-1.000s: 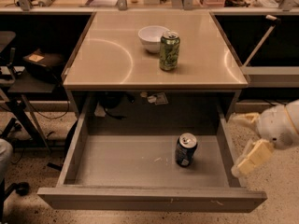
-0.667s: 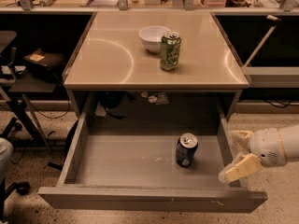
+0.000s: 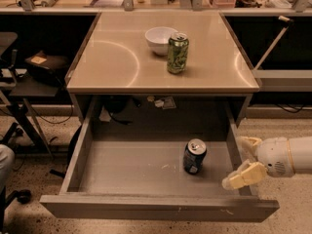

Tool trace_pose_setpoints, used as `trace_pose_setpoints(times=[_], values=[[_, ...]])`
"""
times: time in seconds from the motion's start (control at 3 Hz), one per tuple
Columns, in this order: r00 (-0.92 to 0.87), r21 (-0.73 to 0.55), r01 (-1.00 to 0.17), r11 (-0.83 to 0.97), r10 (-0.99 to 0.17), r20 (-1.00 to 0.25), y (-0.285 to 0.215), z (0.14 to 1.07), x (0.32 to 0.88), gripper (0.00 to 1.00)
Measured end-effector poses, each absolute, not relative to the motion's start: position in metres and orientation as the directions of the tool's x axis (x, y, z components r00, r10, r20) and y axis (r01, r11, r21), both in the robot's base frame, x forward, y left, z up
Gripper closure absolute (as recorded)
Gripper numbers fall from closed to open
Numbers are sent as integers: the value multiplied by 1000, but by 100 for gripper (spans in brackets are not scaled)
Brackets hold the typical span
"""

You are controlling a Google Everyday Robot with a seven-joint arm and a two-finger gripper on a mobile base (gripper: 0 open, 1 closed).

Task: Pick pepsi can from top drawer and place on counter

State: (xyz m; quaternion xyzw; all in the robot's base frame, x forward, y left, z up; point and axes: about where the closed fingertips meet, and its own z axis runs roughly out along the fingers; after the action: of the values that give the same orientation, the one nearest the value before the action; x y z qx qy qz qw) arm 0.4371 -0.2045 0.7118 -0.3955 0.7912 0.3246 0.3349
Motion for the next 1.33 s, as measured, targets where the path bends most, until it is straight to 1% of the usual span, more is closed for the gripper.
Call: trace_pose_setpoints(times=[0.33, 0.67, 1.0, 1.33], values=[[-441, 225, -812, 538, -314, -841, -178, 712, 436, 0], [-383, 210, -773, 599, -176, -907, -149, 718, 443, 0], [-332, 166, -761, 628, -157, -930, -135, 737, 460, 0], [-342, 188, -736, 651, -117, -932, -123, 718, 466, 0]])
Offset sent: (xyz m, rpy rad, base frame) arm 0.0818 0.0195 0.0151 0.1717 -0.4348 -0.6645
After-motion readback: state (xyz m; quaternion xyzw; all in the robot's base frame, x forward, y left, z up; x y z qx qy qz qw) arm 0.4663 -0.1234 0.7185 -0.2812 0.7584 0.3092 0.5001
